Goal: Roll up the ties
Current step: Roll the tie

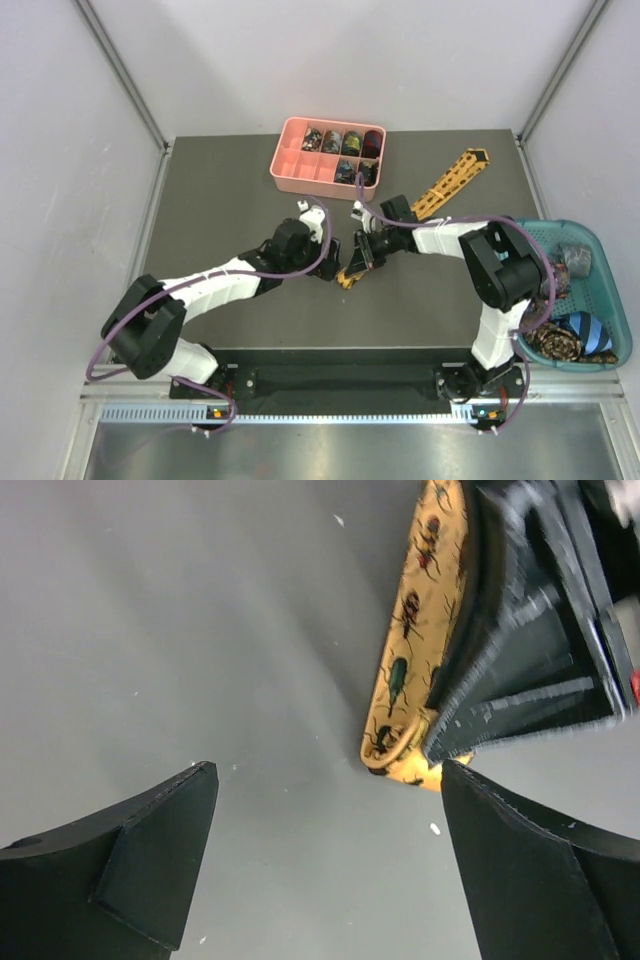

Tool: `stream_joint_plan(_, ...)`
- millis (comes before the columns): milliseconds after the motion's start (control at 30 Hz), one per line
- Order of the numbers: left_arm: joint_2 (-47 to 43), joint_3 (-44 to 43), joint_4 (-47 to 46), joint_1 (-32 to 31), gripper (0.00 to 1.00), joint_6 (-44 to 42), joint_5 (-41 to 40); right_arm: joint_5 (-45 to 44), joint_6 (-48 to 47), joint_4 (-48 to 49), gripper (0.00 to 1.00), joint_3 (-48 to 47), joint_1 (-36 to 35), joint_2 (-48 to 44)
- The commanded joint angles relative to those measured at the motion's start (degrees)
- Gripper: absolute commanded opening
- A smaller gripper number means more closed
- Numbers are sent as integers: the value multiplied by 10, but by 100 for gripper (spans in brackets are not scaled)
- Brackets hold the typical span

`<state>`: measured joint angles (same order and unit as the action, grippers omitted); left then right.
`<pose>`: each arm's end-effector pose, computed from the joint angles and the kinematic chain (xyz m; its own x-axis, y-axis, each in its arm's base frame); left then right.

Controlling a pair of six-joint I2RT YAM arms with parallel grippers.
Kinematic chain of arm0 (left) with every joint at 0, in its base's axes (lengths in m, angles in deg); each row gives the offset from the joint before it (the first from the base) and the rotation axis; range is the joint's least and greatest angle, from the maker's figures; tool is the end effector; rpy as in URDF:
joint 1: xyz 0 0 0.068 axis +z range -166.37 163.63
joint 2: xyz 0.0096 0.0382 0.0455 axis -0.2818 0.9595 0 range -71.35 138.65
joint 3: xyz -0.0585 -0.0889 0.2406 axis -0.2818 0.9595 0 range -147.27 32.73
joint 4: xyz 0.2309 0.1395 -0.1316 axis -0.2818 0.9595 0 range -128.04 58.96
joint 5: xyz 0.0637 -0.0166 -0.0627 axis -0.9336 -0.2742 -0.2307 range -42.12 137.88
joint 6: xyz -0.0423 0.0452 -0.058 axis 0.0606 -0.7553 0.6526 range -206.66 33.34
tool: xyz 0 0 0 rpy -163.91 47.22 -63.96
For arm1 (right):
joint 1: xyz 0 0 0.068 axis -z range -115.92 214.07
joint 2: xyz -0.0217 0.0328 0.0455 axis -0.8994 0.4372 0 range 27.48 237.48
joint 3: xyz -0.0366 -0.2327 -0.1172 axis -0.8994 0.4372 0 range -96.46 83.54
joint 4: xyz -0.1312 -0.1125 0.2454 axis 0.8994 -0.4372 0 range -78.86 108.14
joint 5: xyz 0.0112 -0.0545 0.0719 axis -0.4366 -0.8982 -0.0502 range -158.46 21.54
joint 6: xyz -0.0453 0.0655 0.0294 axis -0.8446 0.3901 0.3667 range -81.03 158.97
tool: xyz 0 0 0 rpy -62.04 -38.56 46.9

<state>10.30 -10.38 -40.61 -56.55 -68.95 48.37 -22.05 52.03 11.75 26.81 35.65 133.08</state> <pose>0.2780 -0.2356 0.1462 -0.6254 0.1300 -0.7694 0.4832 0.8388 -0.2510 0.3199 0.2345 0.0790 -0.8602 -0.2884 -0.4206 -0.5100 0.4876 0.7086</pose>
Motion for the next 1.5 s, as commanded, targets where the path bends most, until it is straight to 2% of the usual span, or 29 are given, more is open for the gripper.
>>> stream_joint_plan(0, 5, -25, -19, -16, 97, -61, 11, 73, -16, 8, 0, -38, 16, 25)
stream_joint_plan(67, 12, -24, -32, -27, 97, -80, 35, 83, -26, -6, 0, -57, 23, 44)
stream_joint_plan(300, 71, -40, -45, -53, 97, -96, 43, 107, -50, -37, 0, -90, 40, 92)
stream_joint_plan(667, 163, -117, -3, -58, 96, -109, 24, 94, -63, -79, 1, -112, 68, 157)
stream_joint_plan(967, 196, -133, 12, -60, 91, -118, 49, 114, -69, -79, 2, -109, 68, 156)
stream_joint_plan(1033, 200, -133, 14, -60, 84, -120, 54, 114, -68, -80, 2, -109, 68, 155)
stream_joint_plan(1100, 203, -131, 16, -64, 71, -123, 57, 112, -68, -79, 2, -107, 68, 154)
stream_joint_plan(1267, 193, -110, 16, -76, 71, -132, 60, 111, -67, -74, 2, -102, 69, 149)
stream_joint_plan(1367, 192, -102, 16, -92, 72, -145, 35, 113, -65, -72, 2, -100, 69, 150)
stream_joint_plan(1467, 203, -104, 20, -98, 66, -151, 7, 115, -64, -71, 2, -98, 69, 148)
